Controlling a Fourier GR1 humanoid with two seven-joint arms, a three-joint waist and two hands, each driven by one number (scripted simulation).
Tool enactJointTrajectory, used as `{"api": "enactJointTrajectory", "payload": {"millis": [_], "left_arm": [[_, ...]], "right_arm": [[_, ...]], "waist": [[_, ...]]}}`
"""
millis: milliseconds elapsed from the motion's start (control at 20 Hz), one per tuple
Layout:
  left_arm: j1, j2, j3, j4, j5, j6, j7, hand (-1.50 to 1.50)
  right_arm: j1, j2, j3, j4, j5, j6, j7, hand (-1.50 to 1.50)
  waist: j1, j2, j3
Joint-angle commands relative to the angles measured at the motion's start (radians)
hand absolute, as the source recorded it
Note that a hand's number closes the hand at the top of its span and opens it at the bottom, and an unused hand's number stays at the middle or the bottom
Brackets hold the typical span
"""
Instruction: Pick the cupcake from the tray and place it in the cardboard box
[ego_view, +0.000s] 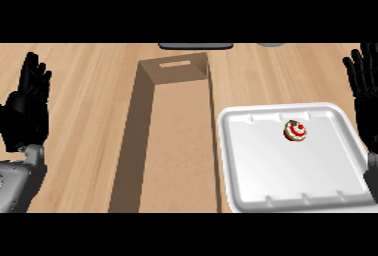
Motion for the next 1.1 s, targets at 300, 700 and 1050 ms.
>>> {"api": "enactJointTrajectory", "payload": {"millis": [300,700,1050], "left_arm": [[0.135,0.12,-0.038,0.104,-0.104,-0.076,0.006,0.0],[0.2,0.126,-0.043,0.178,-0.134,-0.12,-0.039,0.0],[0.196,0.111,-0.011,0.228,-0.133,-0.172,-0.088,0.0]], "right_arm": [[0.161,-0.246,0.045,0.133,0.253,0.059,-0.009,-1.5],[0.325,0.033,-0.081,0.367,0.037,0.126,-0.416,-1.5],[0.26,-0.13,-0.082,0.517,0.254,0.122,-0.431,-1.5]], "waist": [[0.032,0.054,-0.028],[0.005,0.011,0.015],[0.02,0.012,0.012]]}}
